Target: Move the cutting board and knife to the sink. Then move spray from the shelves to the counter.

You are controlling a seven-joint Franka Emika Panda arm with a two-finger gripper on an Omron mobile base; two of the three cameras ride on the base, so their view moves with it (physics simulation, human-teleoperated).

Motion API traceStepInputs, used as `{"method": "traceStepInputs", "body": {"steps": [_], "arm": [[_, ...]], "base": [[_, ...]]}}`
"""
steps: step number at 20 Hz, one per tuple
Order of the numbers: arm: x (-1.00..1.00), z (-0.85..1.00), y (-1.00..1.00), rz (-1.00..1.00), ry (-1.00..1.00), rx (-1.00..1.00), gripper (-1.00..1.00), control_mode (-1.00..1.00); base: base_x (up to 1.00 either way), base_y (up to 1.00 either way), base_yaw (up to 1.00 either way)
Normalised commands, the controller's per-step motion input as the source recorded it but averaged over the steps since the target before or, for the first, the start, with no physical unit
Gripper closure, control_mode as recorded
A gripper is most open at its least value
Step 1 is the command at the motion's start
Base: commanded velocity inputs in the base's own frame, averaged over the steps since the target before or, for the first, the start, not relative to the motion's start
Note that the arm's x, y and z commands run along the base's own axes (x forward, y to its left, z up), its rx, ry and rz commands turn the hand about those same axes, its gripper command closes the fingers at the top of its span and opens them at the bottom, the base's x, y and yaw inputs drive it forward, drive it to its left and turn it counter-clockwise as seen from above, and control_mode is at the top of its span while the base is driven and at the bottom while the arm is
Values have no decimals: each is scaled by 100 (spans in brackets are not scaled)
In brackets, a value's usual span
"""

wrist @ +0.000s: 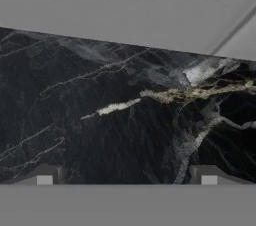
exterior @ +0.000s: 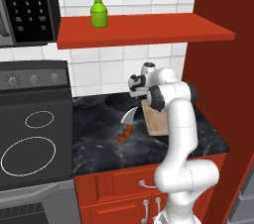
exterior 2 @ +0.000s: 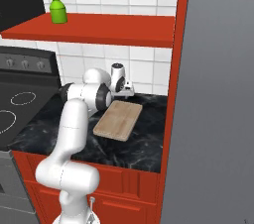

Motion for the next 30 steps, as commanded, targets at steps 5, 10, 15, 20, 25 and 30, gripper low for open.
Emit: {"method": "traceStepInputs", "body": {"steps": [5,10,15,20,25,30], "arm": [[3,-21,0,0,4,0,-100,-100],[-4,-23,0,2,9,0,-100,-100],[-24,-23,-3,3,4,0,-100,-100],[-39,-21,-10,1,0,2,-100,-100],[-51,-22,-9,2,-6,2,-100,-100],[-56,-22,-7,4,-10,1,-100,-100]], "base": [[0,0,0],[0,0,0],[0,0,0],[0,0,0],[0,0,0],[0,0,0]]}}
